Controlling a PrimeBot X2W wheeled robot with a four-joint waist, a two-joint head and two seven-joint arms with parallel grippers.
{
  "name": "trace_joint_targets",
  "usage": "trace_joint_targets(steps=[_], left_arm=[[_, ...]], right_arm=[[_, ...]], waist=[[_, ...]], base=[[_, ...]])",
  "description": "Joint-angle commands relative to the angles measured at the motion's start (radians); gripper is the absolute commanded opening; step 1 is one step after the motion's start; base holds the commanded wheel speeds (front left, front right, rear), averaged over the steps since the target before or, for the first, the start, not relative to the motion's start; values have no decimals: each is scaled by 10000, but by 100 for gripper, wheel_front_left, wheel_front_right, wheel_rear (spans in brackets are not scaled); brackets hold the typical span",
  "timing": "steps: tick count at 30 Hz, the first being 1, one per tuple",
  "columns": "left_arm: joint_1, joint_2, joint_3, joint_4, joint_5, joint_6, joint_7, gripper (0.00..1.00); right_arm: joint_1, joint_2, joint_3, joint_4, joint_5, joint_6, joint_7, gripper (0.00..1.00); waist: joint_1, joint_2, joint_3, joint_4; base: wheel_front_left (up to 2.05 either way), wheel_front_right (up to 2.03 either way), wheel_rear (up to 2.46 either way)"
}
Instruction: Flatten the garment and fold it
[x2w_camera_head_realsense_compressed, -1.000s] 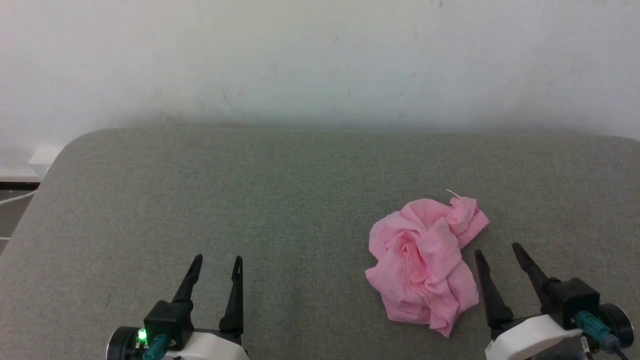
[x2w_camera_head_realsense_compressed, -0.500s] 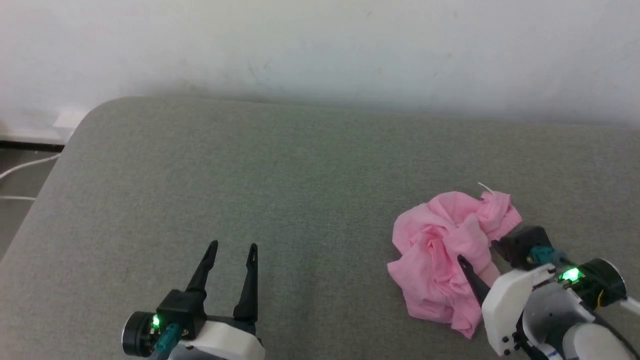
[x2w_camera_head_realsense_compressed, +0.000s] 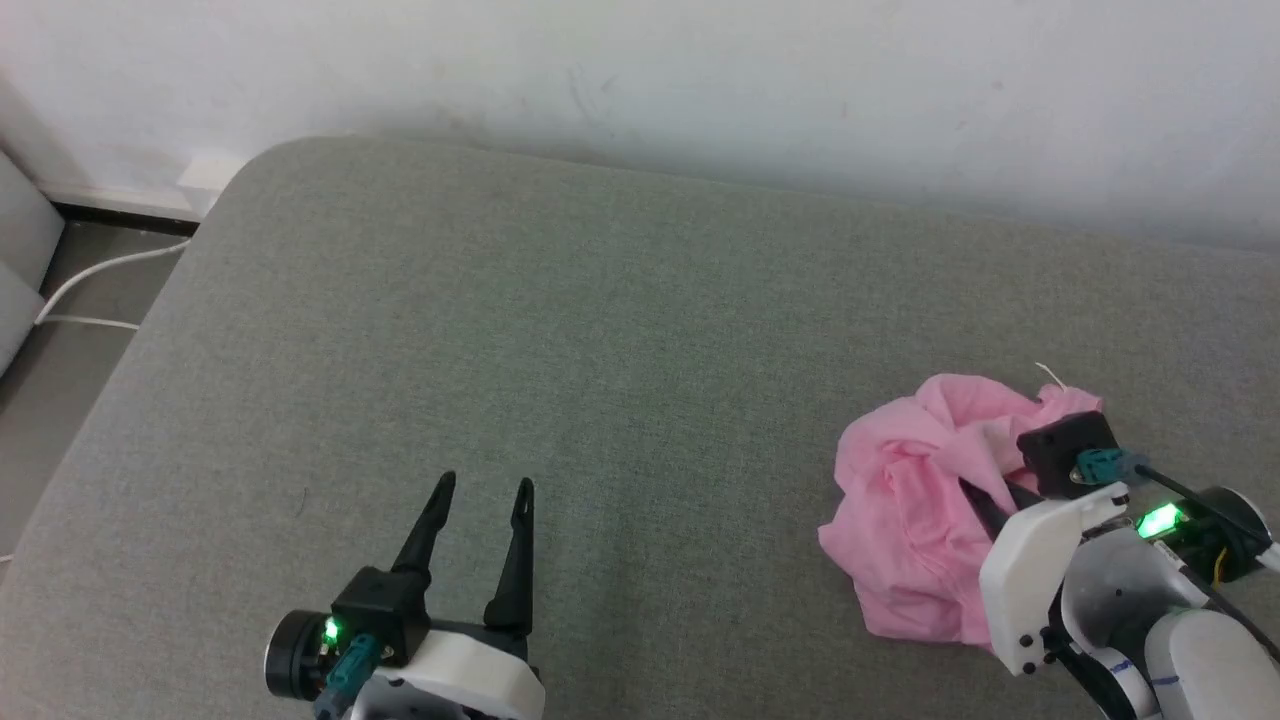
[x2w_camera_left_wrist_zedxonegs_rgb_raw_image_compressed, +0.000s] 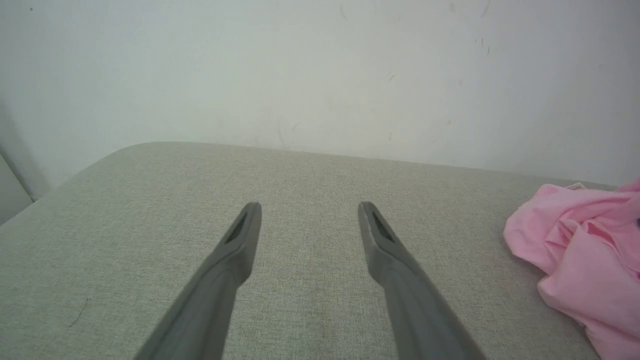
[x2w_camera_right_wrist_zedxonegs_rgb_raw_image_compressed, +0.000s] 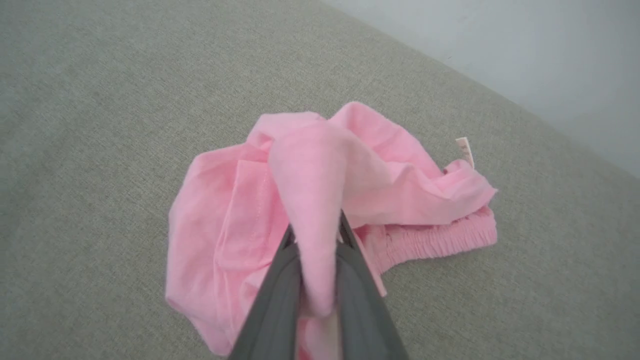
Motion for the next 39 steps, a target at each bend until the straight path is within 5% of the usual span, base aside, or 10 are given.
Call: trace_joint_targets(steps=[1,9,13,16,22,28,29,30,39], left_arm=[[-50,-65,102,95,139,-88,-47,100],[227,-146,364,329,358,-339,-47,100],[333,-199,443,336,438,-414,-47,100],[393,-239,469,330,495,-478,-47,100],[371,-280,544,434,575,-597,-47,100],[121,-322,595,558,656,-696,-47,100],[82,-332,606,572,663,-706,-47,100],[42,-342,607,598,674,-723,-47,100],[-123,-493,599,664,569,-863,-47,100]], right_arm=[[-214,54,-12,-95,83,-9,-206,0],[-1473,389,653,-778,1341,-9,-1528,0],[-2197,840,173,-1020,2421,-9,-2270,0],[-1985,568,-147,-784,2970,-9,-1948,0],[-486,-435,-719,1198,3289,-9,-1664,0],[-357,-1035,-893,3510,2622,-9,-2479,0],[-465,-1042,-933,3745,2457,-9,-2628,15],[-577,-1008,-971,3929,2339,-9,-2786,100],[-1166,-716,-1327,3413,1804,-9,-4789,100]], waist=[[-2,0,-206,14],[-2,0,-859,-124],[-2,0,-981,-213],[-2,0,-966,-257],[-2,0,-630,-423],[-2,0,-308,-646],[-2,0,-267,-696],[-2,0,-244,-740],[-2,0,-522,-1154]], base=[[0,0,0],[0,0,0],[0,0,0],[0,0,0],[0,0,0],[0,0,0],[0,0,0],[0,0,0],[0,0,0]])
